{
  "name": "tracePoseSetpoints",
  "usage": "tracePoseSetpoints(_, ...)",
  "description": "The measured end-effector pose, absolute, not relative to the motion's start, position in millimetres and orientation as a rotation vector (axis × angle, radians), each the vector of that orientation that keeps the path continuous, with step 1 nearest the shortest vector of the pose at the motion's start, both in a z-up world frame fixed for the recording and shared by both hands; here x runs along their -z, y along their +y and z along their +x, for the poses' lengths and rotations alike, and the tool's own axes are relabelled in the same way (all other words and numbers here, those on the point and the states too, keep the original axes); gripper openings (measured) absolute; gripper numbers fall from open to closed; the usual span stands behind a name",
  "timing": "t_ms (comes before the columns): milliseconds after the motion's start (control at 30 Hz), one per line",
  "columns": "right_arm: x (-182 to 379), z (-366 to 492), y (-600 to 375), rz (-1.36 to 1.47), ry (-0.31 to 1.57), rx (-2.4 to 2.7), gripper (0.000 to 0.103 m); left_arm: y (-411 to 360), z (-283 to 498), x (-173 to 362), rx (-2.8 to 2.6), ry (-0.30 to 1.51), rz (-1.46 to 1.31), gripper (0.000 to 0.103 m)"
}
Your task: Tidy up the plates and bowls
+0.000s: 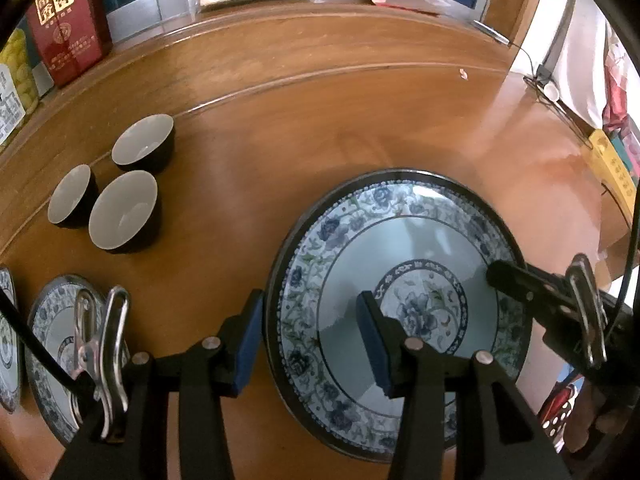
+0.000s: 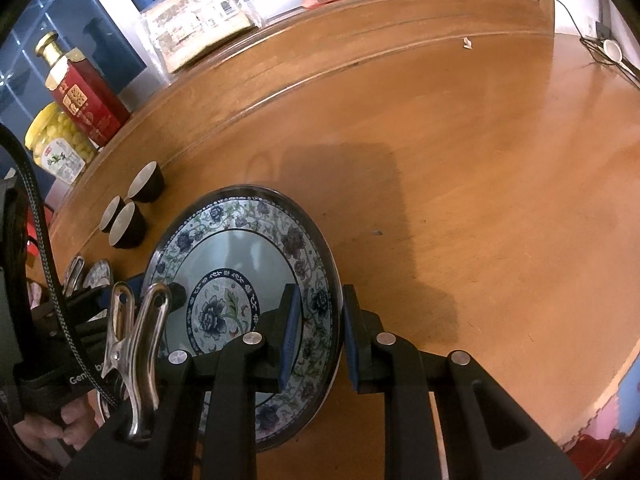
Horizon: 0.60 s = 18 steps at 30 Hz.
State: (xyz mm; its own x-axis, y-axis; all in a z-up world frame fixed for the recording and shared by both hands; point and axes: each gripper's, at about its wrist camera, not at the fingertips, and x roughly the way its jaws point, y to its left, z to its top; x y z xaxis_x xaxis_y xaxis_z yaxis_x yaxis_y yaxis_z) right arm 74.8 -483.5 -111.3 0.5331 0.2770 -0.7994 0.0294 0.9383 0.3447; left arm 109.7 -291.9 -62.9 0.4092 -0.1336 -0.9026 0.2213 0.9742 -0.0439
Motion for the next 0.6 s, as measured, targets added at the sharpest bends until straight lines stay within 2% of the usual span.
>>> tracePoseSetpoints(600,115.0,79.2,-481.1,0.319,1.01,-0.151,0.024,-299.6,118.5,67.6,0.218,1.131,0.103,0.049)
